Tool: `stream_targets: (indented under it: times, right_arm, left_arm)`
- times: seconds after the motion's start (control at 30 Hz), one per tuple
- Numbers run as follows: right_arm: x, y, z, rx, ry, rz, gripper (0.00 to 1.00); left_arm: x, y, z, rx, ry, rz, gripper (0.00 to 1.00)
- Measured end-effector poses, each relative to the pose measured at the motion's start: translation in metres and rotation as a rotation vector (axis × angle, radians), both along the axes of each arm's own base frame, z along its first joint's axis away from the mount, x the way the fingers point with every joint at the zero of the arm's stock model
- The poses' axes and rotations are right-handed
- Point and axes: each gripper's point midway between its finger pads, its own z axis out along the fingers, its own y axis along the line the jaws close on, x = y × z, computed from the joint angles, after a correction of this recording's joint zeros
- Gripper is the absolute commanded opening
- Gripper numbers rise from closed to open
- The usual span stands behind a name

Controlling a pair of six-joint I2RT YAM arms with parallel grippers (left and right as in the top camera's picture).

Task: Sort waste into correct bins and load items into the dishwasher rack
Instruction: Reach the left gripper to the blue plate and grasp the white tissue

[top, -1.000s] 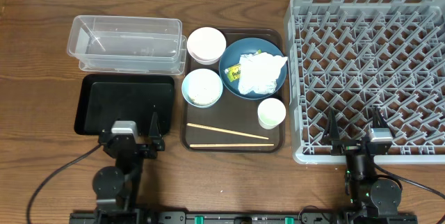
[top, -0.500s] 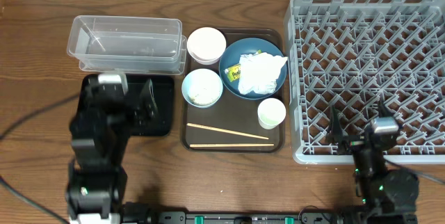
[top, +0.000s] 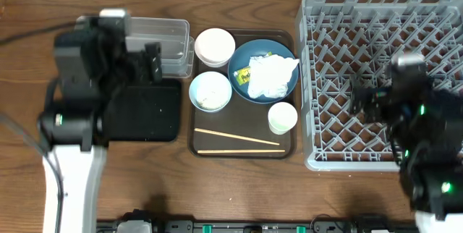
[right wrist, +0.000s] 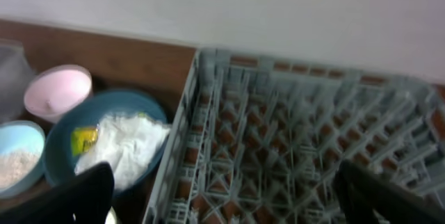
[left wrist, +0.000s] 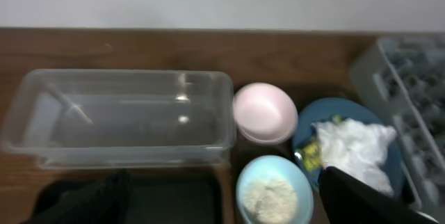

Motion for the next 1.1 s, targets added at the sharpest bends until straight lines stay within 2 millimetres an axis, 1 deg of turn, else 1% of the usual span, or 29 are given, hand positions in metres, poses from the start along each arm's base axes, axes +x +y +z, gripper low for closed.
stream_targets:
  times: [0.17, 0.23, 0.3, 0.4, 0.5, 0.57, 0.67, 0.73, 0.93, 1.0, 1.1]
  right_arm:
    - [0.018, 0.008, 0.001, 0.013, 0.115, 0.035, 0.99]
    - [0.024, 0.011, -0.002, 0.02, 0.137, 0.048, 0.99]
    - [0.027, 0.013, -0.011, 0.026, 0.169, 0.06, 0.99]
    - [0.029, 0.018, -0.025, 0.04, 0.224, 0.081, 0.99]
    - [0.028, 0.02, -0.034, 0.046, 0.263, 0.09, 0.99]
    - [0.027, 0.021, -0.035, 0.049, 0.27, 0.094, 0.99]
    - [0.027, 0.022, -0.035, 0.053, 0.269, 0.1, 0.99]
    - [0.027, 0.022, -0.035, 0.054, 0.271, 0.102, 0.99]
    - [0.025, 0.023, -0.037, 0.055, 0.283, 0.103, 0.99]
    - [0.023, 0.023, -0.039, 0.056, 0.294, 0.103, 0.99]
    - [0.02, 0.022, -0.042, 0.056, 0.31, 0.103, 0.99]
  left_arm:
    - [0.031, -0.045, -0.01, 0.026, 0.106, -0.143, 0.88]
    - [0.043, -0.066, -0.019, 0.033, 0.123, -0.194, 0.88]
    - [0.05, -0.084, -0.032, 0.044, 0.143, -0.238, 0.88]
    - [0.054, -0.105, -0.053, 0.047, 0.187, -0.292, 0.88]
    - [0.06, -0.123, -0.066, 0.029, 0.202, -0.341, 0.88]
    - [0.064, -0.133, -0.072, 0.028, 0.204, -0.361, 0.88]
    - [0.065, -0.154, -0.088, 0.045, 0.23, -0.399, 0.88]
    - [0.068, -0.174, -0.097, 0.077, 0.246, -0.431, 0.88]
    - [0.073, -0.229, -0.115, 0.195, 0.244, -0.544, 0.88]
    - [0.071, -0.242, -0.128, 0.235, 0.256, -0.574, 0.88]
    - [0.07, -0.25, -0.158, 0.295, 0.304, -0.595, 0.88]
